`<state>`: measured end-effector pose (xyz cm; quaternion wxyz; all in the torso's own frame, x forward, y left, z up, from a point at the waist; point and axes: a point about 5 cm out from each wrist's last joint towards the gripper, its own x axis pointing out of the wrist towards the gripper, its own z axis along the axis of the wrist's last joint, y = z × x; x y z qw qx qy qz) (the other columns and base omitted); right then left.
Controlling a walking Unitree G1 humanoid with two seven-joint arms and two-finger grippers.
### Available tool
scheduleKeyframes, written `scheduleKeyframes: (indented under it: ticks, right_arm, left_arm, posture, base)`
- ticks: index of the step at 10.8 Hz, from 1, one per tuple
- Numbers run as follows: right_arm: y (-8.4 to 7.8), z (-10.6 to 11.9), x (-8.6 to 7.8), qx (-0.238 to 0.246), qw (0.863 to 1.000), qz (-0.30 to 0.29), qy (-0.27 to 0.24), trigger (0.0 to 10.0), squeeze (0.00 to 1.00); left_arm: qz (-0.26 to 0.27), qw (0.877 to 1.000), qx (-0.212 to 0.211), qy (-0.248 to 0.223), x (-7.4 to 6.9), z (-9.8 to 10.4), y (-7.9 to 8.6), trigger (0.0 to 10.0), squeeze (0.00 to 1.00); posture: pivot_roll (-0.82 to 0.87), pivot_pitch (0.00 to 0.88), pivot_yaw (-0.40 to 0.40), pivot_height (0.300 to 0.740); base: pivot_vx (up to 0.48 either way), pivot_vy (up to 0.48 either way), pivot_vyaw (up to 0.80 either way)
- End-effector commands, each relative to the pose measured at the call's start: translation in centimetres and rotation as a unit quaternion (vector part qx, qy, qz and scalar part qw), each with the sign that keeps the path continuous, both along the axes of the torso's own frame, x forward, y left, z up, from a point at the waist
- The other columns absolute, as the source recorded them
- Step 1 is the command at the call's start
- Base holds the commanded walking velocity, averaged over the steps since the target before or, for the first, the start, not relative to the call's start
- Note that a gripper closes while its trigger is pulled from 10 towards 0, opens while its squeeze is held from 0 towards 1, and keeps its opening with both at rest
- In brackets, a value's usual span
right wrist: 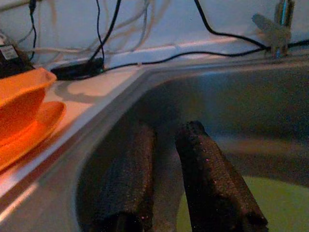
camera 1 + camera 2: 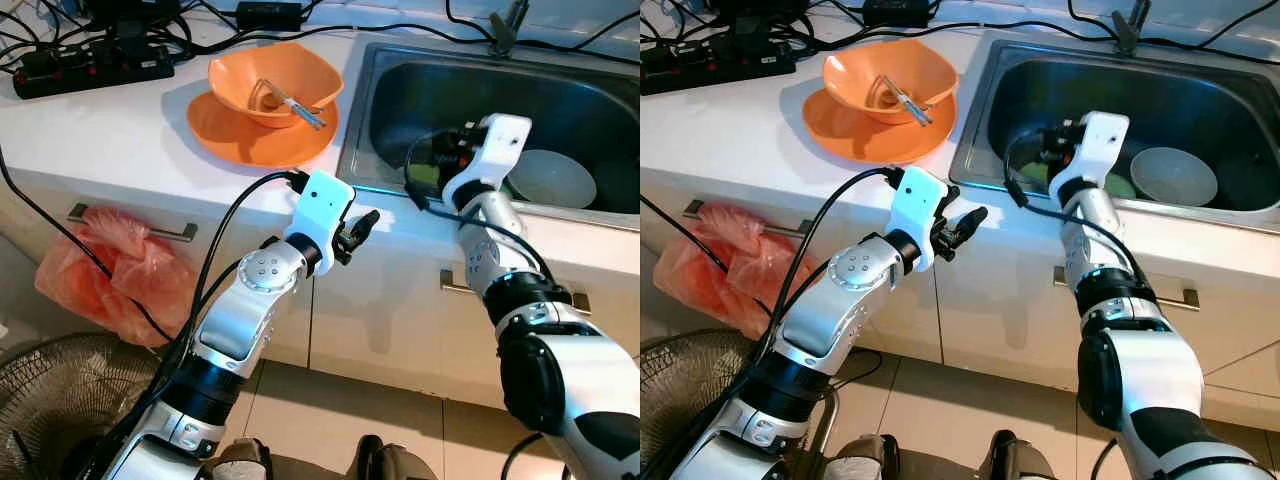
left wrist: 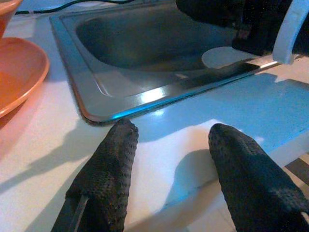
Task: Kitchen organization
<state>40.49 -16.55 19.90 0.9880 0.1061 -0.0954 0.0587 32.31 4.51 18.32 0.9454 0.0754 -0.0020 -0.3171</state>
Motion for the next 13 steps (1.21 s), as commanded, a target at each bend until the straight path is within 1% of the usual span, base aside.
scheduleKeyframes:
  ticks: [1, 2, 4, 5, 6, 7, 8, 9, 10, 12, 13]
  right_arm:
    - [0.0, 1.4, 0.2, 0.006, 1.000, 0.003, -0.030, 10.0, 0.00]
    - [0.1, 2.6, 0.2, 0.018, 0.998, 0.004, -0.056, 10.0, 0.00]
    - [0.1, 4.7, -0.1, 0.065, 0.992, 0.015, -0.107, 10.0, 0.00]
    - [-0.2, 6.0, -0.8, 0.066, 0.987, 0.013, -0.144, 10.0, 0.00]
    - [-0.3, 7.1, -2.1, 0.030, 0.982, 0.006, -0.186, 10.0, 0.00]
    - [-0.3, 6.9, -2.7, 0.025, 0.981, 0.002, -0.192, 10.0, 0.00]
    - [-0.4, 6.4, -3.3, -0.001, 0.981, -0.008, -0.196, 10.0, 0.00]
    - [-0.9, 4.9, -4.6, -0.024, 0.981, -0.022, -0.189, 10.0, 0.00]
    - [-1.3, 4.0, -5.4, -0.029, 0.983, -0.029, -0.181, 10.0, 0.00]
    - [-1.2, 1.9, -7.8, -0.030, 0.988, -0.004, -0.151, 10.0, 0.00]
    - [-1.0, 1.6, -8.4, -0.032, 0.989, 0.010, -0.145, 10.0, 0.00]
  left_arm:
    - [-0.002, 1.000, 0.000, -0.001, -0.2, 0.0, -0.1, 10.0, 0.00]
    - [0.003, 1.000, -0.002, -0.006, -0.2, 0.0, 0.0, 10.0, 0.00]
    - [0.018, 0.999, -0.014, -0.023, 0.0, 0.4, 0.1, 10.0, 0.00]
    - [0.025, 0.999, -0.021, -0.028, 0.0, 0.5, 0.2, 10.0, 0.00]
    - [0.034, 0.999, -0.017, -0.037, 0.1, 0.6, 0.3, 10.0, 0.00]
    - [0.043, 0.998, -0.023, -0.041, 0.2, 0.7, 0.4, 10.0, 0.00]
    - [0.053, 0.997, -0.030, -0.050, 0.3, 1.0, 0.6, 10.0, 0.00]
    - [0.073, 0.994, -0.042, -0.072, 0.5, 1.5, 1.1, 10.0, 0.00]
    - [0.083, 0.992, -0.046, -0.082, 0.6, 1.7, 1.4, 10.0, 0.00]
    - [0.091, 0.991, -0.051, -0.086, 0.5, 1.5, 1.8, 10.0, 0.00]
    - [0.094, 0.990, -0.053, -0.086, 0.4, 1.3, 1.9, 10.0, 0.00]
  posture:
    - [0.19, 0.128, -0.023, 0.740]
    - [0.19, 0.133, -0.022, 0.740]
    - [0.18, 0.140, -0.022, 0.740]
    - [0.17, 0.145, -0.022, 0.740]
    - [0.16, 0.152, -0.025, 0.740]
    - [0.15, 0.153, -0.026, 0.740]
    - [0.15, 0.158, -0.027, 0.740]
    - [0.15, 0.161, -0.030, 0.740]
    - [0.14, 0.165, -0.029, 0.740]
    - [0.13, 0.173, -0.028, 0.740]
    - [0.13, 0.174, -0.028, 0.740]
  base:
    - [0.000, 0.000, 0.00]
    - [0.000, 0.000, 0.00]
    - [0.000, 0.000, 0.00]
    - [0.000, 0.000, 0.00]
    - [0.000, 0.000, 0.00]
    - [0.000, 0.000, 0.00]
    - [0.000, 0.000, 0.00]
    - [0.000, 0.000, 0.00]
    - [0.000, 0.000, 0.00]
    - [0.000, 0.000, 0.00]
    - [0.000, 0.000, 0.00]
